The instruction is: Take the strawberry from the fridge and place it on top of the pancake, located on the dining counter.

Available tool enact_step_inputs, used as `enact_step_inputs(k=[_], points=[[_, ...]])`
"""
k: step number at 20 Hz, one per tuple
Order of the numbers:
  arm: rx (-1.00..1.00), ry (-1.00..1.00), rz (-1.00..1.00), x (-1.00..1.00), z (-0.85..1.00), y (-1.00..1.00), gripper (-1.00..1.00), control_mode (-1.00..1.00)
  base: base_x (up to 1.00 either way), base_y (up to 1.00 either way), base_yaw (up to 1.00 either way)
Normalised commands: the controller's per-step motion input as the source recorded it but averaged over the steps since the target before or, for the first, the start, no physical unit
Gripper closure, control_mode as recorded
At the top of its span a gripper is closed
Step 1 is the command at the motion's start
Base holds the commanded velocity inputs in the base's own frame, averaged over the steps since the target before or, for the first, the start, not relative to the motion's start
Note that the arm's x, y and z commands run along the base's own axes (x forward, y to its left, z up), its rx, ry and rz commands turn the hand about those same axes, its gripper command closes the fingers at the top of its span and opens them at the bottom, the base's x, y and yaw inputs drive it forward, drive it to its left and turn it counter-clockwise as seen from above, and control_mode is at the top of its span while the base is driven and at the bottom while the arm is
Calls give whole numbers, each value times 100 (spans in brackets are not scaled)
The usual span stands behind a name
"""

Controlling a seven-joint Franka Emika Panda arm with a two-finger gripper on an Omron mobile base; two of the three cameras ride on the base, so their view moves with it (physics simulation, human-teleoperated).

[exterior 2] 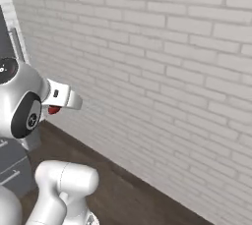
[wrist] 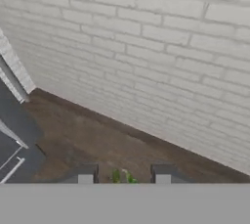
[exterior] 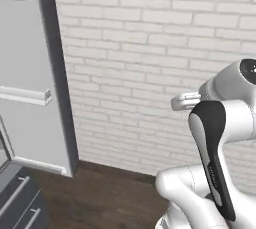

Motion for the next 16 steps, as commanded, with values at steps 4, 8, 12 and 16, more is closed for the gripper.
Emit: enact_step_inputs(k=[4,8,12,16], points=[[0,0,0,0,0,0,100,100,0,-34,-90],[0,0,0,0,0,0,100,100,0,-52,-85],[0,0,0,0,0,0,100,100,0,-59,-82],[0,0,0,0,0,0,100,100,0,-72,-80]])
